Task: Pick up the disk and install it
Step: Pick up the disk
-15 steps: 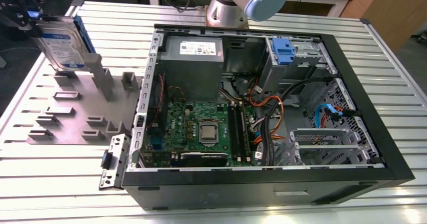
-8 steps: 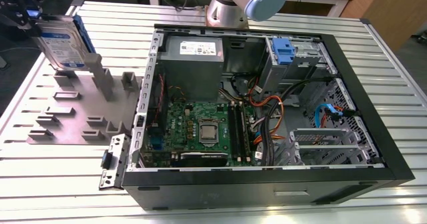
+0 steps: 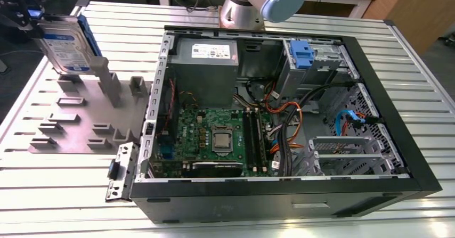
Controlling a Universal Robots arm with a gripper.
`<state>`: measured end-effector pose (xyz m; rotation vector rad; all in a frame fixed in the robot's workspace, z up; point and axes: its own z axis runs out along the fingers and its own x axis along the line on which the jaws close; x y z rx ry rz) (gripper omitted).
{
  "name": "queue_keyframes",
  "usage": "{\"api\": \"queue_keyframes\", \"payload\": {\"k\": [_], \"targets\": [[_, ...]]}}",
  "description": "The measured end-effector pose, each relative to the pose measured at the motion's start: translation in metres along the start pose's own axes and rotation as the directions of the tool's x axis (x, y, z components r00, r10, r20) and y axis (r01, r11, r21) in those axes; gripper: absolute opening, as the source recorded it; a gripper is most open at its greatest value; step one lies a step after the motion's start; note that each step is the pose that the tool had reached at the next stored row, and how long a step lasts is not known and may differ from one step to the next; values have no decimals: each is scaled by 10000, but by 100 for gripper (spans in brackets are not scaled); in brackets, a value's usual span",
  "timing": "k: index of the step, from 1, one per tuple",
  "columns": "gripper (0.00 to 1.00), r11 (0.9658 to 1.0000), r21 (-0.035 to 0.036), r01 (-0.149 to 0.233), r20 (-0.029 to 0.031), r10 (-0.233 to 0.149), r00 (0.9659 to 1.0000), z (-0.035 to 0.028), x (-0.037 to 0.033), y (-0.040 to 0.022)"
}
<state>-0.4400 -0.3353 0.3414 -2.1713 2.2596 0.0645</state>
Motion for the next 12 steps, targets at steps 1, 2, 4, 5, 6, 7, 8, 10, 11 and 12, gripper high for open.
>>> {"api": "queue_keyframes", "payload": {"k": [1, 2, 4, 5, 6, 7, 8, 10, 11, 12], "targets": [[36, 10000, 1, 0, 1, 0, 10000, -1, 0, 0], [36, 10000, 0, 0, 0, 0, 10000, -17, 0, 0], [36, 10000, 0, 0, 0, 0, 10000, -30, -1, 1], [36, 10000, 0, 0, 0, 0, 10000, -31, -1, 1], [36, 10000, 0, 0, 0, 0, 10000, -33, -1, 1], [36, 10000, -1, 0, -1, 0, 10000, -36, -1, 1], [36, 10000, 0, 0, 0, 0, 10000, -39, -1, 1], [36, 10000, 0, 0, 0, 0, 10000, -46, -1, 1], [36, 10000, 0, 0, -1, 0, 10000, -51, -1, 1], [36, 10000, 0, 0, -1, 0, 10000, -58, -2, 1]]}}
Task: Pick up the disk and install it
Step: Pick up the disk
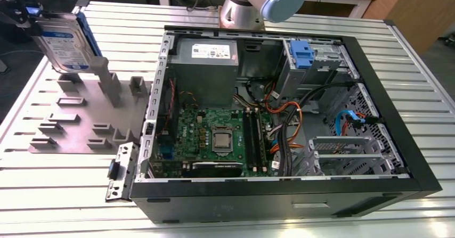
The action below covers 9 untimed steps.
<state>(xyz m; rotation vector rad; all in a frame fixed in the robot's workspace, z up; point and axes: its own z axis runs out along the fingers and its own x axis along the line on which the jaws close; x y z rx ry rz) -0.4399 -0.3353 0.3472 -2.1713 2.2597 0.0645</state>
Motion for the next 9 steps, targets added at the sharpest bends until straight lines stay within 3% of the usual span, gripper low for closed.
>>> {"api": "queue_keyframes", "payload": {"k": [9], "targets": [[36, 10000, 3, 1, 2, -1, 10000, -83, -3, 2]]}}
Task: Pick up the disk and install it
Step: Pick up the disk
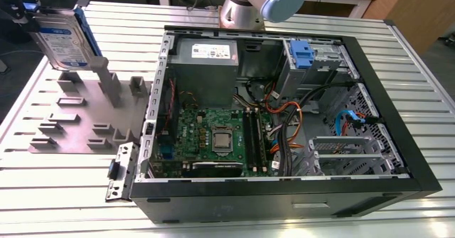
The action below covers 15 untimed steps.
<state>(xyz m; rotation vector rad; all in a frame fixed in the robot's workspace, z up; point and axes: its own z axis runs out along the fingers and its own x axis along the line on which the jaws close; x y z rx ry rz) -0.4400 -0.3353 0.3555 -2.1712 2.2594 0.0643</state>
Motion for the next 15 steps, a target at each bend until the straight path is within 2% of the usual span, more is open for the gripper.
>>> {"api": "queue_keyframes", "payload": {"k": [15], "targets": [[36, 10000, -2, 0, 0, 0, 10000, -56, -2, 1]]}}
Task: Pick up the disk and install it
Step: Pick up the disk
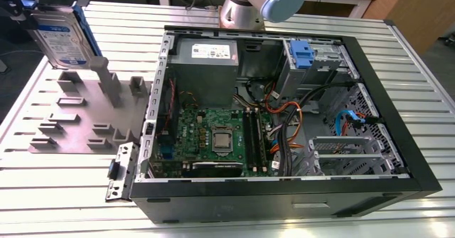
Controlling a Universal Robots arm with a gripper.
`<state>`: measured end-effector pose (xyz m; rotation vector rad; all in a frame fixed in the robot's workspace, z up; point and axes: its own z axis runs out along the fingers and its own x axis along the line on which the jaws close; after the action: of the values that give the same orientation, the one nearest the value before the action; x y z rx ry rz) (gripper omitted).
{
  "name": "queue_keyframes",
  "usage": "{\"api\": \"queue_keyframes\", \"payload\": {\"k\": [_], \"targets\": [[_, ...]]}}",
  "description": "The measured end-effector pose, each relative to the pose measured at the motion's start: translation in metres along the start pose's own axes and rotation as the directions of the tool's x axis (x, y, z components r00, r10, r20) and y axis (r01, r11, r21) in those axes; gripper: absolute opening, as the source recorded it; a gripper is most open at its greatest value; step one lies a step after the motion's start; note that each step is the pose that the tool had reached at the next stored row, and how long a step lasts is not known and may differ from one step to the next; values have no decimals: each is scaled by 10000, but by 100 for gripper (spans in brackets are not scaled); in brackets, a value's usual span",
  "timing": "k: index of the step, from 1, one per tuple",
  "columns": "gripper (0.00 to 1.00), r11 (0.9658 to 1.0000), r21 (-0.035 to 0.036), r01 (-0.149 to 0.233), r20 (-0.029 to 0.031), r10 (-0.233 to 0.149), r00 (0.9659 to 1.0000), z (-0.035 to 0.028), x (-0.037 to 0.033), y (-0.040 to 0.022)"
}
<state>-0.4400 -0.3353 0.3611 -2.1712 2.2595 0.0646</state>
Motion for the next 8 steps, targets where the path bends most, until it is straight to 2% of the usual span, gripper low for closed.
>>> {"api": "queue_keyframes", "payload": {"k": [8], "targets": [[36, 10000, 1, 0, -1, 0, 10000, -18, 0, 0]]}}
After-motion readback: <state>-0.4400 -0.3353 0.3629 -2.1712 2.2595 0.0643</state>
